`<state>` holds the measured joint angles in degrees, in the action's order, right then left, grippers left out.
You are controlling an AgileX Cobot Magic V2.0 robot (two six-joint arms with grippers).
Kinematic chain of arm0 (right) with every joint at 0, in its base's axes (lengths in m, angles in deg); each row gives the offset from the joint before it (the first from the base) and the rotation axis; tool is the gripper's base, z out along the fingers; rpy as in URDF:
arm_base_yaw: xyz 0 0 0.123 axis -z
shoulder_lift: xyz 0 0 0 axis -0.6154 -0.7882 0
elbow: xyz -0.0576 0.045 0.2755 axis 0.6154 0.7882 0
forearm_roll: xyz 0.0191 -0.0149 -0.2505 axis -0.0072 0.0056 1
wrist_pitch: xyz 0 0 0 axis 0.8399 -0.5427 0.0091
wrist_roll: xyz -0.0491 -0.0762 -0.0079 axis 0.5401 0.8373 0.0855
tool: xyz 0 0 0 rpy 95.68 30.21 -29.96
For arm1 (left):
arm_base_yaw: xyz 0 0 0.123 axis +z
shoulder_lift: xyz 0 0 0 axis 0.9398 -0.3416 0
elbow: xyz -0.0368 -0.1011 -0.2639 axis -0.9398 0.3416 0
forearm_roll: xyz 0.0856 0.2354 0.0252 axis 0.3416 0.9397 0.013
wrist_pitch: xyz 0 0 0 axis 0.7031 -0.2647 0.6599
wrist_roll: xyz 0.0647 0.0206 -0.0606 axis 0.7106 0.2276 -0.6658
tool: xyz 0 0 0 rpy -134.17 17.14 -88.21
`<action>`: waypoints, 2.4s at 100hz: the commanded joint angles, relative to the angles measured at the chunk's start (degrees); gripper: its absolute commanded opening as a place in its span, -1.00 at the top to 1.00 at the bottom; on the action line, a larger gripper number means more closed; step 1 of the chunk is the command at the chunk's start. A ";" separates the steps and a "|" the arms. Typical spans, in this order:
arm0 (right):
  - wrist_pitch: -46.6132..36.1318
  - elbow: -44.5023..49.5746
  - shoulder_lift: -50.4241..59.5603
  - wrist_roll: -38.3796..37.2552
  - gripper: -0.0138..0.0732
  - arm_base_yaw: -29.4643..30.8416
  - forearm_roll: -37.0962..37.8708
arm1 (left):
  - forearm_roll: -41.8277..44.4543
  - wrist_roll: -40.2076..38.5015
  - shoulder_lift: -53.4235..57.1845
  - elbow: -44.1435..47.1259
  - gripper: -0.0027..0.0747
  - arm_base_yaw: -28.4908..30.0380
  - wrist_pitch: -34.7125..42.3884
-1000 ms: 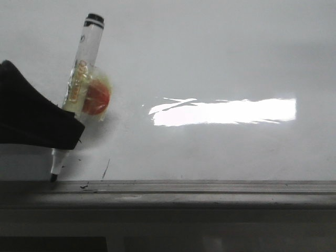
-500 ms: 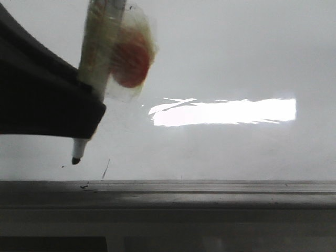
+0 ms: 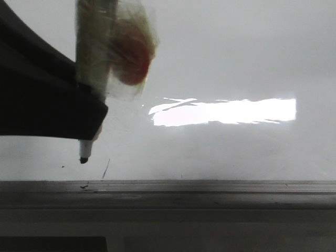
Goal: Write number 7 on whiteboard
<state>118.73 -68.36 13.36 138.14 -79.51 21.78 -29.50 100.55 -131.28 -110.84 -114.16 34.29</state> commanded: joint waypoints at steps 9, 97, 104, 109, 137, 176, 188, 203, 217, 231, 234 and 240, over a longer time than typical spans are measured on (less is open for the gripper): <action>-2.41 -3.94 -2.89 2.10 -0.21 -0.26 -5.74 | -2.65 0.05 0.78 -1.42 0.98 -0.54 -0.19; -1.98 -4.32 -5.90 5.31 0.82 -0.26 -7.22 | -8.34 -0.52 1.79 -1.42 0.08 -0.54 1.52; -3.73 -4.32 -3.15 5.31 0.82 -0.26 -6.15 | -8.23 -1.38 4.20 -1.42 -0.22 -0.21 2.68; -5.35 -3.88 -1.01 5.31 0.82 -0.26 -5.42 | -8.23 -3.50 6.62 -1.42 -0.29 0.56 4.30; -24.72 4.64 11.97 6.13 0.78 -0.26 -3.83 | -8.46 -18.92 23.19 1.81 -0.06 6.26 16.48; -40.07 9.76 12.67 8.64 0.79 -0.26 -2.13 | -9.97 -23.33 28.76 6.20 0.98 8.25 19.75; -39.81 9.76 9.38 8.64 0.79 -0.26 -2.13 | -9.97 -23.33 28.76 6.20 0.98 8.25 20.79; -39.48 7.71 5.50 8.64 0.79 -0.26 -2.13 | -9.75 -23.11 28.76 6.20 0.98 8.25 20.91; -39.21 3.60 2.23 8.64 0.79 -0.46 -2.13 | -9.30 -23.11 28.76 6.20 0.98 8.25 20.91; -39.61 1.89 -0.85 8.64 0.79 -1.97 -2.13 | -9.30 -23.11 28.76 6.20 0.98 8.25 20.91; -40.02 1.89 -1.35 8.64 0.79 -2.51 -2.13 | -9.30 -23.11 28.76 6.20 0.98 8.25 20.91; -41.08 2.00 -2.52 8.64 0.79 -3.29 -2.13 | -9.30 -23.11 28.76 6.20 0.98 8.25 20.91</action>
<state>80.70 -64.22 11.63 146.35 -81.81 19.12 -38.08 77.81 -102.21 -103.08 -106.05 54.21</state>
